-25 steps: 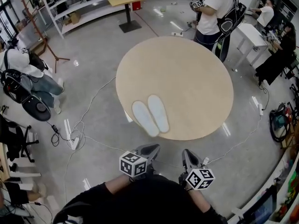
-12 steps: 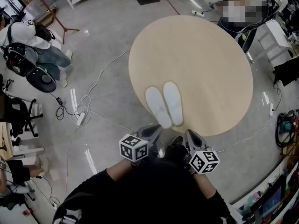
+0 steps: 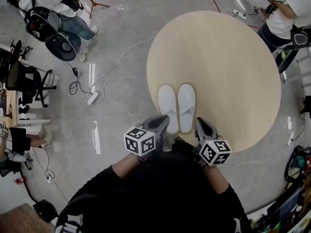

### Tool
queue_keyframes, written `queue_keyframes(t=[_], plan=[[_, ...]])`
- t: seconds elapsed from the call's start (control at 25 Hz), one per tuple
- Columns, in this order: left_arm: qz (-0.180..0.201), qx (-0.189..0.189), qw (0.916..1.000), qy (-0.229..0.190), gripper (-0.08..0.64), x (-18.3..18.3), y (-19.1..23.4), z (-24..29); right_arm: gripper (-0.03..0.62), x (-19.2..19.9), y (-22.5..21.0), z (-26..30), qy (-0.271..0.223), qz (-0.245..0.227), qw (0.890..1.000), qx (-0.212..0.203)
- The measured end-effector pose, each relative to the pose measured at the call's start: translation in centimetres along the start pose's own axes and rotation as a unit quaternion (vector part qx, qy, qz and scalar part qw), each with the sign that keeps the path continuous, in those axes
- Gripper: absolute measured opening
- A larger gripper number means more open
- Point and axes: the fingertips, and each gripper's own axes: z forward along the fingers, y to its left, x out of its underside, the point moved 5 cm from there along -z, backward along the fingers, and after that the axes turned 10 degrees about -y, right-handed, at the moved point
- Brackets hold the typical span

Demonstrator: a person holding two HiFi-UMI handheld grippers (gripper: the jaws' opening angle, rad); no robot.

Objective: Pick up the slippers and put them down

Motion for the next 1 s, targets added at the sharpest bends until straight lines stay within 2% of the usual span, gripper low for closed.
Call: queue_keyframes(t=[0.12, 0.24, 0.28, 0.32, 0.36, 0.4, 0.48, 0.68, 1.0], plan=[[-0.006, -0.029, 0.9996, 0.005, 0.026, 0.6, -0.7, 2.4, 0.017, -0.3, -2.7, 1.2, 0.036, 0.012, 0.999, -0.005], [-0.017, -0.08, 0.9966, 0.003, 0.026, 1.3, -0.3, 3.5, 0.022, 0.3, -4.7, 2.3, 0.071, 0.016, 0.997, -0.015], [-0.019, -0.1, 0.9948, 0.003, 0.028, 1.5, 0.0, 3.6, 0.054, 0.6, -5.1, 2.6, 0.083, 0.019, 0.996, -0.02], [-0.023, -0.118, 0.9928, 0.003, 0.032, 1.8, 0.4, 3.7, 0.121, 1.0, -5.4, 3.0, 0.094, 0.021, 0.995, -0.024], [-0.028, -0.132, 0.9909, 0.005, 0.056, 2.0, 0.8, 3.8, 0.157, 1.3, -5.7, 3.4, 0.104, 0.023, 0.994, -0.027], [-0.035, -0.143, 0.9891, 0.009, 0.114, 2.3, 1.3, 3.9, 0.167, 1.6, -5.9, 3.7, 0.112, 0.025, 0.993, -0.029], [-0.049, -0.159, 0.9858, 0.017, 0.164, 2.8, 2.3, 4.0, 0.173, 2.1, -6.2, 4.6, 0.125, 0.028, 0.991, -0.03], [-0.077, -0.165, 0.9828, 0.03, 0.179, 3.5, 4.9, 5.0, 0.173, 3.8, -7.2, 7.0, 0.148, 0.048, 0.988, -0.013], [-0.071, -0.17, 0.9811, 0.059, 0.206, 3.1, 8.6, 8.2, 0.173, 5.0, -8.1, 10.5, 0.174, 0.045, 0.984, 0.015]])
